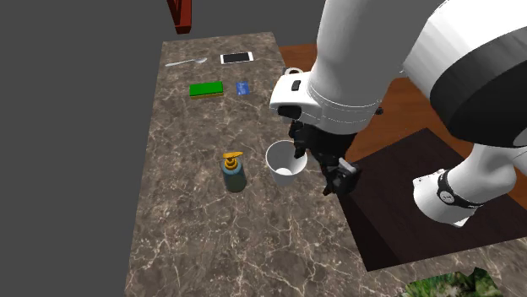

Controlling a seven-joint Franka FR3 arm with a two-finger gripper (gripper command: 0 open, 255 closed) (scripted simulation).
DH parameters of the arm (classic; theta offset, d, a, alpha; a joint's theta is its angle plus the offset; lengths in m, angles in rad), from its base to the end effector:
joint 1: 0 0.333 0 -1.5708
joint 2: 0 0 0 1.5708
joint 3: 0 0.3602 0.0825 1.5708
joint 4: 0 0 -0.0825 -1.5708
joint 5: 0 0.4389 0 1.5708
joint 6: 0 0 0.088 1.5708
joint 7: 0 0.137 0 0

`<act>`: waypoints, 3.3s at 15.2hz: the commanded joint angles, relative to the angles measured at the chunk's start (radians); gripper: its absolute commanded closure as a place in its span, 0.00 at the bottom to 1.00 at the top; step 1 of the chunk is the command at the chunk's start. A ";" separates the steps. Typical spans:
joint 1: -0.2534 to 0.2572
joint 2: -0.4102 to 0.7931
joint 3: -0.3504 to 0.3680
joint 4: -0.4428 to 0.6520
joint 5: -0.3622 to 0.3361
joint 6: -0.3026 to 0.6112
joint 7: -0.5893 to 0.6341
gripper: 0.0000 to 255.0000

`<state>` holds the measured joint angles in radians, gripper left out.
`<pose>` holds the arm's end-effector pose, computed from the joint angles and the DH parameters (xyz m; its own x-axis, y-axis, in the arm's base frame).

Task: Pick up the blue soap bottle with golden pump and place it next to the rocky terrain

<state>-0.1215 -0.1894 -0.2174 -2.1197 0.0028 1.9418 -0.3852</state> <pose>0.5111 -0.1843 0.4866 0.9986 0.0485 0.0228 0.0493 -0.9981 -0.0374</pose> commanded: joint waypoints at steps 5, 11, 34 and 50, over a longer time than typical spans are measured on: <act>-0.030 0.203 -0.049 0.174 0.026 0.026 -0.101 0.00; -0.082 0.427 -0.078 0.400 0.076 0.018 -0.198 0.00; -0.132 0.614 -0.077 0.526 0.122 0.075 -0.258 1.00; -0.133 0.586 -0.083 0.606 0.111 -0.032 -0.251 1.00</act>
<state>-0.2540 0.3977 -0.2999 -1.5272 0.1142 1.9245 -0.6373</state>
